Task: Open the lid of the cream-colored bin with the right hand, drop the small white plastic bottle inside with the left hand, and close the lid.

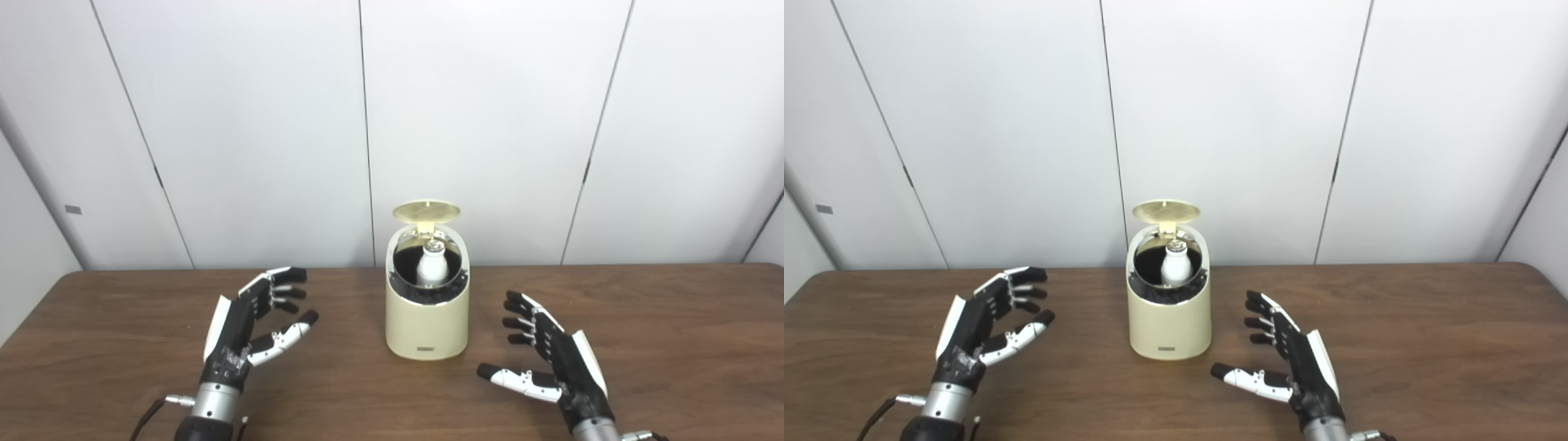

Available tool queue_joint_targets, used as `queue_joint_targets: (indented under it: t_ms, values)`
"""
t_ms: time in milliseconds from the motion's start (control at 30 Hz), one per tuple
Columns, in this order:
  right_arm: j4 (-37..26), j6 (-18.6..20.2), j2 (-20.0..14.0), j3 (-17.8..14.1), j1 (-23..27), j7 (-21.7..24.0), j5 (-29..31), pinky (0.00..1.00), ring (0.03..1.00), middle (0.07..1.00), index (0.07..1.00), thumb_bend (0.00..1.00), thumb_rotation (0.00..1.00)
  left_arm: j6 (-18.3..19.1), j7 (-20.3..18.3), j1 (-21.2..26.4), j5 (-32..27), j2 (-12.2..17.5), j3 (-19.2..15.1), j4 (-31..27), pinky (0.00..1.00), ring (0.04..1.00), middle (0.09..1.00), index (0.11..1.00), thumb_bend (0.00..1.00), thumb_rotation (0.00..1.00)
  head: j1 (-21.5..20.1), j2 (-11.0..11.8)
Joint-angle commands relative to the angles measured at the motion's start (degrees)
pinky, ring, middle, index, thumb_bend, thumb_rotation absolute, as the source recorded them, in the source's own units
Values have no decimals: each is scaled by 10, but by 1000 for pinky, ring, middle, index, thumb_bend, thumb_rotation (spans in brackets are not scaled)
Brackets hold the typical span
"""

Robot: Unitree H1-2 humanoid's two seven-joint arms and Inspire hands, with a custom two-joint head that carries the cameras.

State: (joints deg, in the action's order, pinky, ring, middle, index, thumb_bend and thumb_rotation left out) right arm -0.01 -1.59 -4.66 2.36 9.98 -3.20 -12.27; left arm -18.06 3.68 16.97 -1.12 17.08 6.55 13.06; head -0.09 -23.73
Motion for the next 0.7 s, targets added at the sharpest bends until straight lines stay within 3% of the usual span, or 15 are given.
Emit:
queue_joint_targets:
  t_ms: [0, 133, 433, 567, 667]
  values:
    - [-24, -24, -9, -4, 30, 0, 0, 674, 773, 840, 837, 607, 267, 7, -26, 10, 0, 11, -7, -18, 567, 647, 723, 747, 573, 96, -2, 1]
    - [-33, -22, -33, -2, 71, 16, -8, 651, 774, 836, 828, 590, 344, 19, -47, 0, 8, -1, -18, -12, 564, 632, 702, 732, 602, 25, -4, 5]
    - [-46, 24, -80, 15, 174, 50, -50, 665, 798, 813, 801, 592, 317, 27, -68, -18, 12, -30, -30, 5, 571, 649, 727, 759, 642, 0, -12, 13]
    - [-58, 74, -97, 28, 220, 68, -97, 691, 798, 807, 792, 645, 393, 17, -67, -22, 24, -42, -33, 19, 587, 656, 737, 776, 634, 0, -10, 17]
    - [-71, 106, -111, 41, 251, 95, -120, 695, 797, 822, 803, 624, 427, 13, -66, -25, 25, -51, -35, 23, 601, 664, 748, 783, 640, 0, -7, 16]
